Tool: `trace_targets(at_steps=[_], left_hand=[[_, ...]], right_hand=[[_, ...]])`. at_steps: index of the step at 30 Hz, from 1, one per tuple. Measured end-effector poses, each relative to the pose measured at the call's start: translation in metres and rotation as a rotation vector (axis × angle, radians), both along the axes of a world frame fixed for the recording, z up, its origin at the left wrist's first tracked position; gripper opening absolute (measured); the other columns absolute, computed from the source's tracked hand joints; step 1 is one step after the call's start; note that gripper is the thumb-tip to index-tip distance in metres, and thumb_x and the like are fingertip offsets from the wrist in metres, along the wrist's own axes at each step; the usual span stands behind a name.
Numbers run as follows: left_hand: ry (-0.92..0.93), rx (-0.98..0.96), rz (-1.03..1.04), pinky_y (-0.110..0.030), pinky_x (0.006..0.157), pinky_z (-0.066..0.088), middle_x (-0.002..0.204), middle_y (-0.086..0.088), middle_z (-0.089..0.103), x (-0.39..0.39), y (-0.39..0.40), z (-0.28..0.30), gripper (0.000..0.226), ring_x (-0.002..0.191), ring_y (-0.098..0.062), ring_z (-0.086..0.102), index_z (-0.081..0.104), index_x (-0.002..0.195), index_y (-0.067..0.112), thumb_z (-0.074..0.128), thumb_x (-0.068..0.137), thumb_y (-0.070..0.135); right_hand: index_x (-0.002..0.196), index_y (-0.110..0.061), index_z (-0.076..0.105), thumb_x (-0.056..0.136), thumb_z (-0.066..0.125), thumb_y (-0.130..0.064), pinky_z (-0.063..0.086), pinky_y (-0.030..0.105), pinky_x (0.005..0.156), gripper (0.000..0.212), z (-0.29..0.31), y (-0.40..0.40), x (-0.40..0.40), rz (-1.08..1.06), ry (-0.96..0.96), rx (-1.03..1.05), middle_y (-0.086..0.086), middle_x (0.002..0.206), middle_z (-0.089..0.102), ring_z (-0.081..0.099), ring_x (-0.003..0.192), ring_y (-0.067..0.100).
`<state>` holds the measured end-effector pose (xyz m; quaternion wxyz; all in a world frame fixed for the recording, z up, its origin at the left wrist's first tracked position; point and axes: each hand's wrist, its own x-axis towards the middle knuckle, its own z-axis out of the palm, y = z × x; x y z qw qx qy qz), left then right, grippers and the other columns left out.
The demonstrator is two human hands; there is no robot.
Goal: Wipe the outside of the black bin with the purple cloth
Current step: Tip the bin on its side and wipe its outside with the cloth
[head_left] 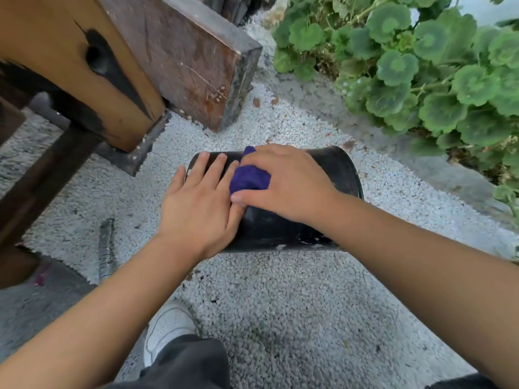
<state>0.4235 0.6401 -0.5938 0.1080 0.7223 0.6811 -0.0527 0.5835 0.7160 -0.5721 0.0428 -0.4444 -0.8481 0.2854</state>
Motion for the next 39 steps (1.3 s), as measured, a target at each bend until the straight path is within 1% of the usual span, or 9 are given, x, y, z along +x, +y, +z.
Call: trace_targets(at_steps=[5,10,12,14,16,21,25,32,39], left_hand=[[-0.025,0.01,0.033,-0.054,0.11,0.031,0.154,-0.002,0.038,-0.003,0.009,0.0,0.064,0.144,-0.027,0.029,0.035,0.147,0.023,0.013,0.095,0.053],[-0.041,0.031,0.054,-0.054,0.108,0.033,0.153,0.0,0.039,-0.003,0.015,-0.002,0.062,0.143,-0.027,0.031,0.036,0.147,0.025,0.013,0.096,0.052],[-0.036,0.028,0.055,-0.056,0.108,0.032,0.153,0.0,0.04,-0.002,0.019,-0.001,0.061,0.142,-0.028,0.032,0.037,0.146,0.025,0.013,0.096,0.051],[-0.04,0.024,0.059,-0.058,0.109,0.03,0.152,0.0,0.04,-0.002,0.023,0.0,0.061,0.142,-0.028,0.032,0.038,0.145,0.025,0.012,0.096,0.05],[-0.039,0.026,0.059,-0.059,0.11,0.029,0.152,0.001,0.041,-0.003,0.026,-0.001,0.062,0.143,-0.029,0.031,0.038,0.145,0.025,0.01,0.096,0.05],[-0.045,0.039,0.045,-0.057,0.109,0.029,0.15,0.001,0.043,-0.004,0.031,0.0,0.061,0.142,-0.028,0.031,0.039,0.144,0.025,0.01,0.096,0.049],[-0.059,0.042,0.036,-0.058,0.104,0.033,0.145,0.004,0.047,-0.005,0.037,0.003,0.059,0.14,-0.026,0.035,0.042,0.14,0.027,0.011,0.095,0.049],[-0.103,0.002,0.05,-0.06,0.109,0.03,0.151,0.007,0.041,-0.013,0.062,0.002,0.057,0.143,-0.023,0.03,0.038,0.143,0.031,0.011,0.097,0.051],[-0.155,0.032,0.016,-0.05,0.102,0.041,0.144,0.003,0.05,-0.018,0.081,0.002,0.052,0.137,-0.025,0.04,0.045,0.138,0.028,0.015,0.101,0.048]], right_hand=[[0.107,-0.023,0.07,0.075,0.072,-0.048,0.049,0.04,0.091,0.041,0.003,0.016,0.062,0.007,0.06,0.1,-0.002,0.105,0.068,0.063,0.097,0.021],[0.098,-0.012,0.072,0.066,0.074,-0.019,0.034,0.01,0.096,0.033,0.008,0.022,0.135,-0.049,0.147,0.044,0.0,0.108,0.06,0.058,0.103,0.018],[0.1,-0.015,0.069,0.066,0.077,-0.036,0.032,0.013,0.1,0.041,0.008,0.018,0.134,0.002,0.118,0.078,0.001,0.117,0.059,0.056,0.11,0.02],[0.1,-0.016,0.065,0.064,0.073,-0.061,0.037,0.029,0.103,0.058,0.003,0.011,0.116,0.055,0.06,0.168,0.006,0.121,0.06,0.056,0.112,0.025],[0.097,-0.015,0.065,0.064,0.07,-0.069,0.044,0.042,0.097,0.064,0.0,0.007,0.092,0.065,0.038,0.268,0.008,0.118,0.062,0.059,0.107,0.03],[0.099,-0.015,0.066,0.069,0.07,-0.063,0.045,0.045,0.093,0.056,-0.001,0.001,0.037,0.059,0.046,0.308,0.008,0.115,0.063,0.06,0.103,0.032],[0.094,-0.015,0.068,0.07,0.069,-0.044,0.046,0.048,0.09,0.038,-0.004,-0.006,0.008,0.099,0.088,0.313,0.009,0.115,0.064,0.061,0.101,0.035],[0.088,-0.012,0.066,0.069,0.068,-0.03,0.054,0.038,0.076,0.027,0.016,0.021,0.085,0.048,0.006,0.357,0.007,0.098,0.068,0.062,0.086,0.028],[0.088,-0.007,0.066,0.065,0.071,-0.021,0.043,0.033,0.09,0.028,0.009,0.023,0.103,-0.131,0.085,0.39,0.011,0.106,0.066,0.059,0.101,0.03]])
